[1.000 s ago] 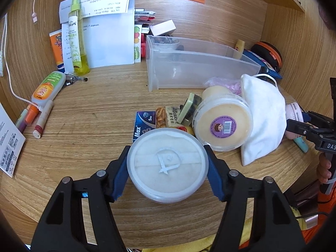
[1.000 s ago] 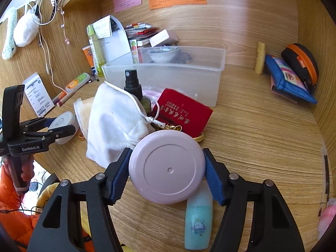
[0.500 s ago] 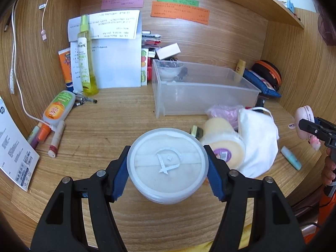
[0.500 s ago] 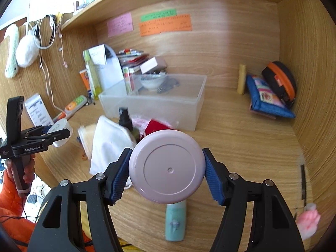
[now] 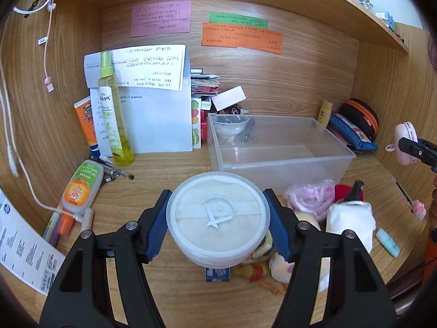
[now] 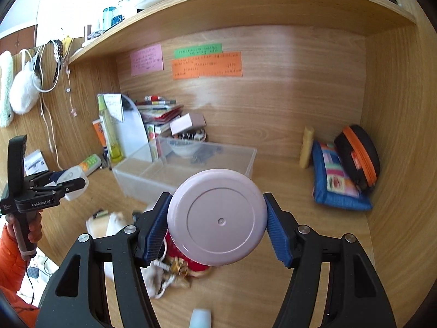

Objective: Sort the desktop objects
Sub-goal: 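Carry the white container and pink compact over the clear plastic box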

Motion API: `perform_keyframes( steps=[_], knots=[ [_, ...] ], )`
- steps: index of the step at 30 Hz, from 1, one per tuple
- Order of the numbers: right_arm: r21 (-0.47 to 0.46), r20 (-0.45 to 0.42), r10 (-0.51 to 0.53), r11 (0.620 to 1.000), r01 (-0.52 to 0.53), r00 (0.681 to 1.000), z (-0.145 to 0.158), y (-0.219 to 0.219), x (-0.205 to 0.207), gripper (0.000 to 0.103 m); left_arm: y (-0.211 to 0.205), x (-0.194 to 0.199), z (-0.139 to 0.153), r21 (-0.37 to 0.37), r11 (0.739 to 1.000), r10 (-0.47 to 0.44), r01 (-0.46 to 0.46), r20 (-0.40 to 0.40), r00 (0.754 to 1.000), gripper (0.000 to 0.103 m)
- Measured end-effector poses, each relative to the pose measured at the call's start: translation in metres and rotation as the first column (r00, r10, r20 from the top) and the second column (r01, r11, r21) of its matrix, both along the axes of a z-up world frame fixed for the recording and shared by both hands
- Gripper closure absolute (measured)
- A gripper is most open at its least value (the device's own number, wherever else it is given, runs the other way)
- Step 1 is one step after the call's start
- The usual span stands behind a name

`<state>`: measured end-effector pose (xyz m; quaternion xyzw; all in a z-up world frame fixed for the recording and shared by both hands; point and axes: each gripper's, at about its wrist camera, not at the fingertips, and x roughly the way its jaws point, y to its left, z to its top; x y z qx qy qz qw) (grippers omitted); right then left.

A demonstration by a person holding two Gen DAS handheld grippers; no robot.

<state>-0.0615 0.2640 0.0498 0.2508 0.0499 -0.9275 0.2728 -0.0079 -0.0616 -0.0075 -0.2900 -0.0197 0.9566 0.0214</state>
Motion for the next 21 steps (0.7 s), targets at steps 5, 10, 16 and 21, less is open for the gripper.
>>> perform_keyframes(
  steps=[5, 10, 16, 21],
  knots=[
    [-0.006, 0.0, 0.014, 1.0, -0.014, 1.0, 0.01, -0.011, -0.027, 0.041, -0.005, -0.024, 0.012, 0.018, 1.0, -0.004, 0.004, -0.008, 1.0, 0.038],
    [0.001, 0.002, 0.038, 0.999, -0.038, 0.999, 0.018, -0.028, -0.052, 0.041, -0.007, -0.049, 0.03, 0.031, 0.999, -0.017, 0.018, -0.034, 0.999, 0.038],
    [0.002, 0.05, 0.063, 0.998, -0.064, 0.997, 0.013, -0.049, -0.085, 0.041, 0.001, -0.079, 0.038, 0.028, 0.998, -0.047, 0.048, -0.028, 0.998, 0.038],
    [0.016, 0.128, 0.055, 0.998, -0.058, 0.99, 0.0, -0.068, -0.114, 0.041, 0.01, -0.108, 0.033, 0.031, 0.996, -0.08, 0.08, 0.01, 0.997, 0.038]
  ],
)
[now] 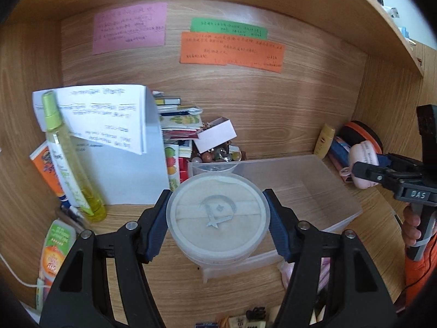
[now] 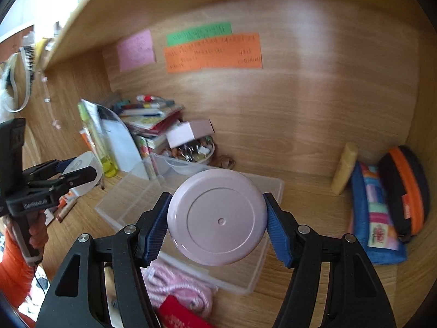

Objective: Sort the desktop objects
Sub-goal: 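Carry the white container and pink compact over the clear plastic box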

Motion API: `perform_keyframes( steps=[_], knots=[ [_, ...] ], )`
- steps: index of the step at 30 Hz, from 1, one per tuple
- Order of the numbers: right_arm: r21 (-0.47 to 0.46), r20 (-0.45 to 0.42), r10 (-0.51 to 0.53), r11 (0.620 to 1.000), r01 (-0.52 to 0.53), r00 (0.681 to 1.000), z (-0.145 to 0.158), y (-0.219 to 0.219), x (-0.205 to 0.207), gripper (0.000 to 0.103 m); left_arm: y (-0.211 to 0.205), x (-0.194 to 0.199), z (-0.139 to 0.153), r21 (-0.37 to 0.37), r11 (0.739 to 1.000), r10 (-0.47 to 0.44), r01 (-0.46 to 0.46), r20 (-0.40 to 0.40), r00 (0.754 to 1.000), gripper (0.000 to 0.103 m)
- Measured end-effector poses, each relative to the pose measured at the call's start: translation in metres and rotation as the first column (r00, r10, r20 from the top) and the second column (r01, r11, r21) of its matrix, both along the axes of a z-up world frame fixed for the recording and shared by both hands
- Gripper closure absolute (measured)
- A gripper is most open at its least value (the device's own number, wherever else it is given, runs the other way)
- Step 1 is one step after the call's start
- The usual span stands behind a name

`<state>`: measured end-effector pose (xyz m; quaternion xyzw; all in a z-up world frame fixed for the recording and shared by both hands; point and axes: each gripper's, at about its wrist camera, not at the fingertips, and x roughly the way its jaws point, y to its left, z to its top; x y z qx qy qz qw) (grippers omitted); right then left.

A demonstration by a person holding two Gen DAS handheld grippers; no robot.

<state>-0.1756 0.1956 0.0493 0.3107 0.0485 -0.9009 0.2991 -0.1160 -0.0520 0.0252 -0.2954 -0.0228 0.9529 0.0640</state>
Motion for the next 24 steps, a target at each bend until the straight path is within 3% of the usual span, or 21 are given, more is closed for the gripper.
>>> perform_keyframes(
  steps=[13, 17, 24],
  knots=[
    [0.113, 0.105, -0.001, 0.994, -0.011, 0.994, -0.051, -0.031, -0.03, 0.041, 0.027, -0.056, -0.035, -0.019, 0.994, -0.109, 0.112, 0.109, 0.988, 0.038],
    [0.121, 0.137, -0.016, 0.993, -0.001, 0.99, -0.061, -0.033, -0.037, 0.041, 0.034, -0.068, -0.047, 0.018, 0.987, -0.163, 0.162, 0.161, 0.973, 0.038],
    [0.115, 0.161, -0.008, 0.993, -0.011, 0.987, -0.071, -0.04, -0.037, 0.041, 0.038, -0.072, -0.058, 0.007, 0.984, -0.177, 0.18, 0.205, 0.963, 0.038]
  ],
)
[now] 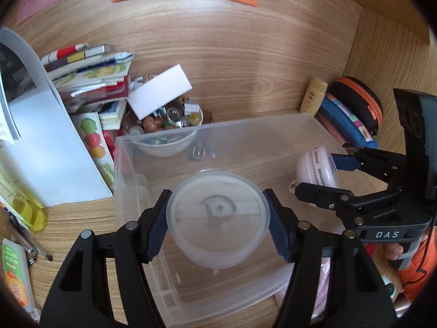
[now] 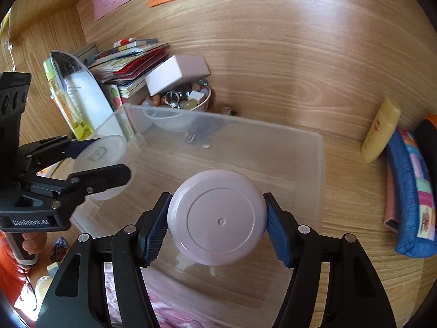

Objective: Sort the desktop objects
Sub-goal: 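Carry the white container and pink compact over the clear plastic box, then open the left tool to drop the white container while the right drops the compact, then withdraw both open tools from the clear box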

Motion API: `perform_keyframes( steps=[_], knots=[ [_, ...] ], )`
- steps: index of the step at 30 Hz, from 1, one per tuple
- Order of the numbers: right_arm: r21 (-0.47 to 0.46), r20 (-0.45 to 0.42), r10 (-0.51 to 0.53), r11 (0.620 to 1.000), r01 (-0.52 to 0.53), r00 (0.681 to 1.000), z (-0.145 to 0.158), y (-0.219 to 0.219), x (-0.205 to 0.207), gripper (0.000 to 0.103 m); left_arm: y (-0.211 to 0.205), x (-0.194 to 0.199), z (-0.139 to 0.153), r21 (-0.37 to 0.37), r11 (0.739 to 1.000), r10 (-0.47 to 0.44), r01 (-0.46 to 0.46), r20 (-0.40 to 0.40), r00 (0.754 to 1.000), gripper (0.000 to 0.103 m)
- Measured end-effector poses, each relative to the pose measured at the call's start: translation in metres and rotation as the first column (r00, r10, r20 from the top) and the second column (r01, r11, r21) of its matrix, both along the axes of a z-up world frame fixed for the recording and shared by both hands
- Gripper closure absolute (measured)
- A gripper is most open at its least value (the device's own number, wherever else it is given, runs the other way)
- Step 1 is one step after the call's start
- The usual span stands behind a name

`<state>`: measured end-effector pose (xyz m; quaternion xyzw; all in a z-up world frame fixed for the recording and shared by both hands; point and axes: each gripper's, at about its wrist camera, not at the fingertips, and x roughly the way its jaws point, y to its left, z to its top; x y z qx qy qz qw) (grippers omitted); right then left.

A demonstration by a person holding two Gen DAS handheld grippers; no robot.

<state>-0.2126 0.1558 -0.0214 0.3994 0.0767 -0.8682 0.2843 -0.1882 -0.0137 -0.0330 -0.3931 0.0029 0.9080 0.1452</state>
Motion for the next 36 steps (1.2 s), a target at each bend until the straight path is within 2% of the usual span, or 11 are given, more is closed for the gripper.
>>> perform_keyframes(
  steps=[6, 9, 11, 14, 17, 18, 23, 27, 31, 36],
  knots=[
    [0.067, -0.041, 0.02, 0.998, -0.018, 0.999, -0.009, -0.01, 0.008, 0.041, 0.007, 0.005, -0.007, -0.068, 0.998, -0.018, 0.017, -0.012, 1.0, 0.038],
    [0.057, -0.04, 0.018, 0.998, -0.015, 0.999, -0.01, -0.009, 0.009, 0.041, 0.015, 0.009, -0.01, -0.11, 0.994, -0.031, 0.027, -0.031, 0.999, 0.038],
    [0.052, -0.038, 0.023, 0.998, -0.021, 0.999, -0.01, -0.008, 0.009, 0.04, 0.015, 0.009, -0.01, -0.112, 0.993, -0.029, 0.025, -0.035, 0.999, 0.038],
    [0.058, -0.055, 0.009, 0.998, -0.006, 0.998, -0.009, -0.007, 0.009, 0.034, 0.014, 0.009, -0.012, -0.119, 0.993, -0.017, 0.013, -0.039, 0.999, 0.038],
    [0.054, -0.058, 0.01, 0.999, -0.007, 0.998, -0.009, -0.005, 0.008, 0.032, 0.013, 0.012, -0.011, -0.108, 0.994, -0.021, 0.016, -0.044, 0.999, 0.034],
    [0.053, -0.058, 0.008, 0.999, -0.005, 0.998, -0.009, -0.005, 0.008, 0.032, 0.013, 0.013, -0.011, -0.105, 0.994, -0.02, 0.016, -0.044, 0.999, 0.029],
    [0.04, -0.077, -0.005, 0.999, 0.008, 0.997, -0.003, -0.002, 0.009, 0.027, 0.01, 0.018, -0.003, -0.104, 0.995, -0.011, 0.003, -0.078, 0.997, 0.027],
    [0.006, -0.089, -0.033, 0.999, 0.034, 0.995, 0.007, 0.006, 0.008, 0.022, 0.005, 0.022, 0.005, -0.084, 0.996, 0.011, -0.02, -0.107, 0.994, 0.015],
    [-0.007, -0.111, -0.059, 0.998, 0.059, 0.992, 0.017, 0.014, 0.008, 0.021, -0.003, 0.026, 0.015, -0.058, 0.997, 0.038, -0.047, -0.143, 0.989, 0.01],
    [-0.031, -0.152, -0.095, 0.995, 0.092, 0.984, 0.035, 0.026, 0.013, 0.021, -0.013, 0.035, 0.028, -0.045, 0.994, 0.091, -0.101, -0.175, 0.98, 0.009]
  ],
)
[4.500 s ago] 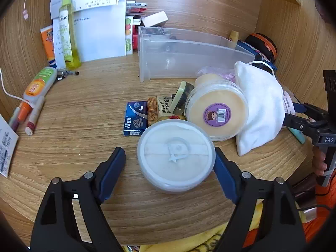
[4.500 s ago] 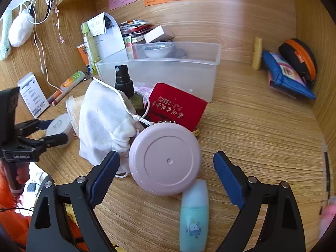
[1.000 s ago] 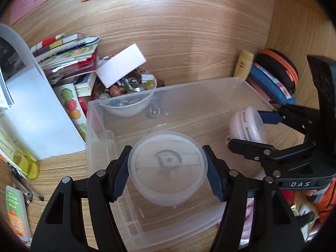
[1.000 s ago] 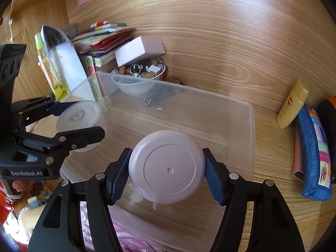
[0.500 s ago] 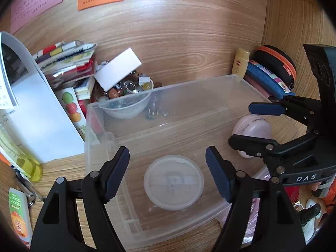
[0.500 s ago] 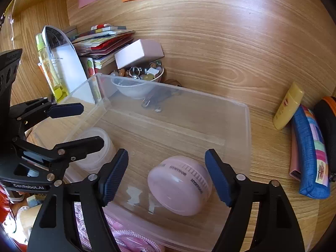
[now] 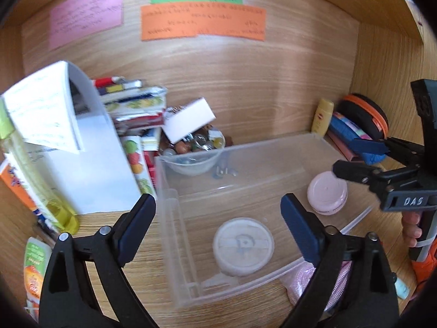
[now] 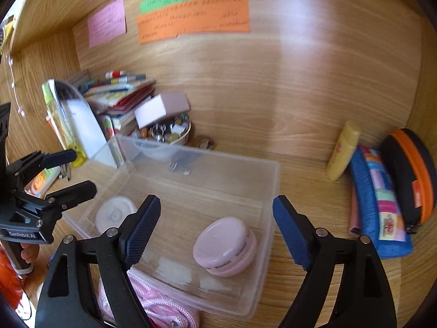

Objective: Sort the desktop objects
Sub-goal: 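Withdraw both open tools from the clear box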

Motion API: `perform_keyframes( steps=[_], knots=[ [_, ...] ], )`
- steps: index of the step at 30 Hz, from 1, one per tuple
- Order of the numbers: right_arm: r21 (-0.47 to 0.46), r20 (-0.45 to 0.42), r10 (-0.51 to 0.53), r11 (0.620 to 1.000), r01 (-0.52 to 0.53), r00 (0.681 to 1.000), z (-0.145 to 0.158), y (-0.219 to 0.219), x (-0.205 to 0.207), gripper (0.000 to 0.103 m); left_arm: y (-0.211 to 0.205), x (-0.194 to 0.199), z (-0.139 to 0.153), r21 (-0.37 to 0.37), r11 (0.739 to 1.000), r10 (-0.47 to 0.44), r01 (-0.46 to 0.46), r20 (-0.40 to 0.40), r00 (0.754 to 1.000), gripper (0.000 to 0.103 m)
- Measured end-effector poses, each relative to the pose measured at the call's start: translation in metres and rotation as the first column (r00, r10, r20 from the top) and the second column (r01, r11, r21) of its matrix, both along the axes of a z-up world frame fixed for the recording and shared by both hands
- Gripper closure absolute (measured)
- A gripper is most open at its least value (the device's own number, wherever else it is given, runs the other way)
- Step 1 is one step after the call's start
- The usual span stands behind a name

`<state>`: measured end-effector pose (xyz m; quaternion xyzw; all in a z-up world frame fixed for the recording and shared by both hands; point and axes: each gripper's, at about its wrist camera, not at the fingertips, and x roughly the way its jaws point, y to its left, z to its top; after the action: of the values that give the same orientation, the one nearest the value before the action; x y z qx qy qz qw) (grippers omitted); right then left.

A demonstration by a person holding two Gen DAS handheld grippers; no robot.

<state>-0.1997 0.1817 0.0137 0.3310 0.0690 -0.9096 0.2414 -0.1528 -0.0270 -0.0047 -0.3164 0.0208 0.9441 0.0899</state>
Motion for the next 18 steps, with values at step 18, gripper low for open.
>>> perform_keyframes(
  steps=[18],
  knots=[
    [-0.045, -0.114, -0.043, 0.998, 0.038, 0.993, 0.027, 0.047, 0.083, 0.012, -0.046, 0.08, 0.027, -0.01, 0.992, 0.122, -0.123, -0.086, 0.989, 0.004]
  ],
)
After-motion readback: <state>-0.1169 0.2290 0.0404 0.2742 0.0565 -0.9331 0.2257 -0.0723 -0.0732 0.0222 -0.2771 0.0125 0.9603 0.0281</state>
